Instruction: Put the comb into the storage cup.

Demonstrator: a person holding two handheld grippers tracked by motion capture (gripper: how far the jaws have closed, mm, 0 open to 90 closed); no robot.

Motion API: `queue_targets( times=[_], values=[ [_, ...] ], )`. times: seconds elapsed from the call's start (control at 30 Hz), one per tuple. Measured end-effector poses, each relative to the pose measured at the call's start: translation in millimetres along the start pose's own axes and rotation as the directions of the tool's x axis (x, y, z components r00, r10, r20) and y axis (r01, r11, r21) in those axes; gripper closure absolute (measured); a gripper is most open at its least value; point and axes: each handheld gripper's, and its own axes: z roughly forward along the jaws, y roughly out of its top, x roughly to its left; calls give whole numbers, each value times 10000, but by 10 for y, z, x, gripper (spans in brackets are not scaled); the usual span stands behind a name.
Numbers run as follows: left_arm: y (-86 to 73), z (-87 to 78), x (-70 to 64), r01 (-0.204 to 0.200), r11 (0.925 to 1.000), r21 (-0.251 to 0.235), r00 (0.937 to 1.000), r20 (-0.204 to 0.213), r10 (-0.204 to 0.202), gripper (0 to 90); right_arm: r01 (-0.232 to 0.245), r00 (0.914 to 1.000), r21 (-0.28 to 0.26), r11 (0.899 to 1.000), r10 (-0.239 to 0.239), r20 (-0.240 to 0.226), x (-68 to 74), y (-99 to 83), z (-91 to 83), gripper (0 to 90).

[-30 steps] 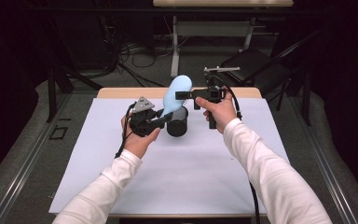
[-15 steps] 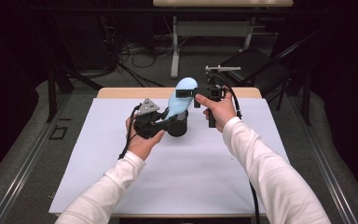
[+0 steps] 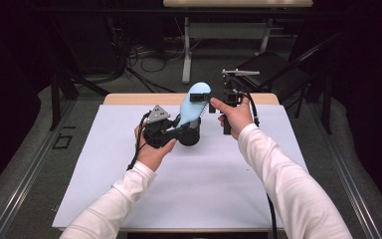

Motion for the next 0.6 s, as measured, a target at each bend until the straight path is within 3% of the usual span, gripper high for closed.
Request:
queue_targets(
  times=[0.6],
  values=[
    [-51, 3, 50, 125, 9999, -41, 9999, 26, -125, 692, -731, 9970, -181, 9972, 726, -273, -46, 10, 19, 440]
  ],
)
